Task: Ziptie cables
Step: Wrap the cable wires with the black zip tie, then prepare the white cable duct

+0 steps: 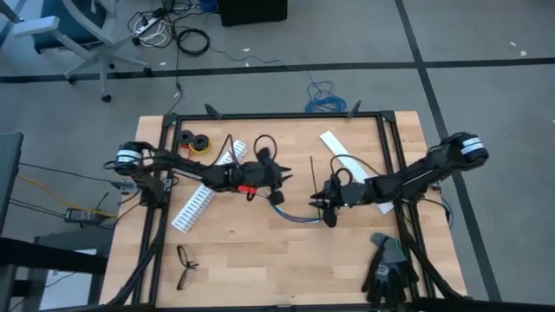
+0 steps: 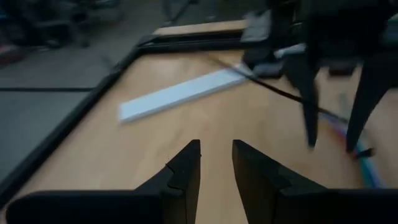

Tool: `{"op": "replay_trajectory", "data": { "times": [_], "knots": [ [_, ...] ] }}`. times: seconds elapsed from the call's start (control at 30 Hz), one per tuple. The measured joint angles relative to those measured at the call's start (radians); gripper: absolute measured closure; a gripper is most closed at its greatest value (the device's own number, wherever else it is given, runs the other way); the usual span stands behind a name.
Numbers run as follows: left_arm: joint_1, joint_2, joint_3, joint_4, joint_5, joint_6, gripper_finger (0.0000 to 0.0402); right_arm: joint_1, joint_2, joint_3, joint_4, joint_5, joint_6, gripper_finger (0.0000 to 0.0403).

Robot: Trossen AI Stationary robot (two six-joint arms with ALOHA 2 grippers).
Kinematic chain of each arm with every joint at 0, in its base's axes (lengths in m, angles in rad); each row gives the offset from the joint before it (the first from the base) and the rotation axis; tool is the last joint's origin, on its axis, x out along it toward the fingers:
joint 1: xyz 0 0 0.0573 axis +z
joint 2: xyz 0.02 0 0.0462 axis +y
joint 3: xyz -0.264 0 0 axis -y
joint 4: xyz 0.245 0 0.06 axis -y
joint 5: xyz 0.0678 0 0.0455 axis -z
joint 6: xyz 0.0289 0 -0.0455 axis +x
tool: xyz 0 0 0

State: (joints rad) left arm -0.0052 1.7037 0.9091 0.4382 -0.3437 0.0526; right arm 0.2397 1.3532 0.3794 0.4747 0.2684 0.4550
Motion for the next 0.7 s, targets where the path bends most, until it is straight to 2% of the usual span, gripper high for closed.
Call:
{"op": "replay_trajectory", "data": {
  "times": [0.1,0.37,0.57,0.7],
  "knots": [
    [-0.027,-0.043,-0.066,0.004,-0.109,-0.01,0.0298,-0.023,-0.105,0.0,-0.114,0.0,-0.013,0.0291],
    [-0.079,-0.152,-0.252,0.017,-0.289,-0.114,0.0298,-0.073,-0.322,0.0,-0.333,0.0,-0.04,0.0292],
    [-0.082,-0.304,-0.358,0.013,-0.461,-0.112,0.0298,-0.093,-0.355,0.0,-0.396,0.0,-0.041,0.0292],
    [-0.063,-0.424,-0.431,-0.028,-0.523,-0.085,0.0298,-0.093,-0.339,0.0,-0.399,-0.001,-0.048,0.0291]
  ]
}}
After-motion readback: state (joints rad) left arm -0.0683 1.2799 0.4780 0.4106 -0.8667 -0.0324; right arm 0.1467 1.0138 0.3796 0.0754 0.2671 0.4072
